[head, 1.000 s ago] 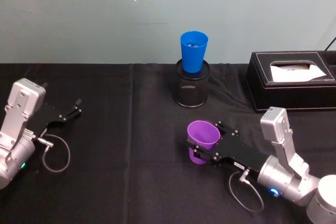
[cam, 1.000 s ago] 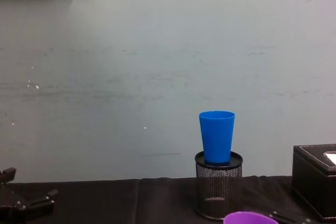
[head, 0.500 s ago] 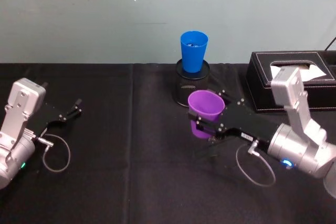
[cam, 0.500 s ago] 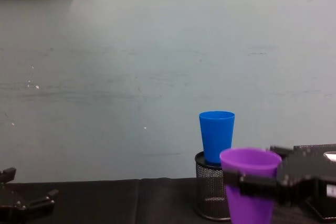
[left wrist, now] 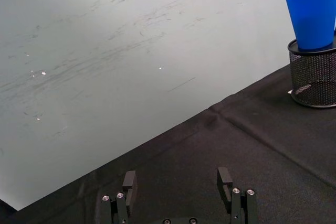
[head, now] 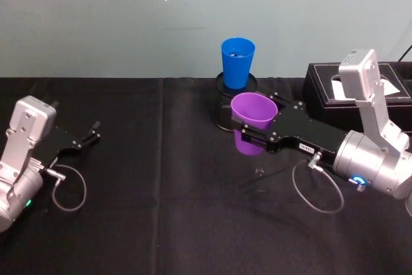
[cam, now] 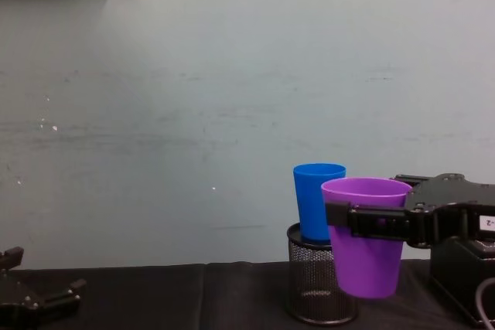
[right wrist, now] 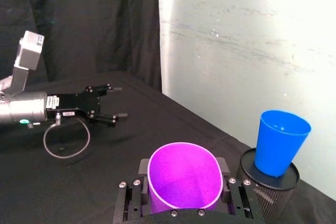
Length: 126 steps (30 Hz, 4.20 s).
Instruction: Pick up one cup with a gripper and tap it against the other cup.
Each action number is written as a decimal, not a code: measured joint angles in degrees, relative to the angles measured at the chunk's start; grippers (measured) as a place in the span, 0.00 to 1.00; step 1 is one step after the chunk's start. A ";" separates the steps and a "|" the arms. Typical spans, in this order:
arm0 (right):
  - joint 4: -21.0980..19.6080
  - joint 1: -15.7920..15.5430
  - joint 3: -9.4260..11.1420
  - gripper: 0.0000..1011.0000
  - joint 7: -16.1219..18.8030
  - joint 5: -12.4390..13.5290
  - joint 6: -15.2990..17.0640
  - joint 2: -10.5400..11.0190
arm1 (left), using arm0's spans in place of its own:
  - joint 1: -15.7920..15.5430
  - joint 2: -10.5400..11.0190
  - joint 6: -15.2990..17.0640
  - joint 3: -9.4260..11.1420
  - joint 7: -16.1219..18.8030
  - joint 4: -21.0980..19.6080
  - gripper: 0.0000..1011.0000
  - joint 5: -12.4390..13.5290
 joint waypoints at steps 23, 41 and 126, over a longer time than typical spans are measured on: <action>-0.02 -0.03 -0.04 0.73 -0.25 0.01 0.14 0.04 | 0.00 0.00 0.00 0.00 0.00 0.00 0.99 0.00; 0.03 -0.04 -0.01 0.73 -0.10 -0.03 0.01 -0.03 | 0.00 0.00 0.00 0.00 0.00 0.00 0.99 0.00; 12.65 8.27 -3.72 0.73 -2.21 -3.15 -0.83 -6.19 | 0.00 0.00 0.00 0.00 0.00 0.00 0.99 0.00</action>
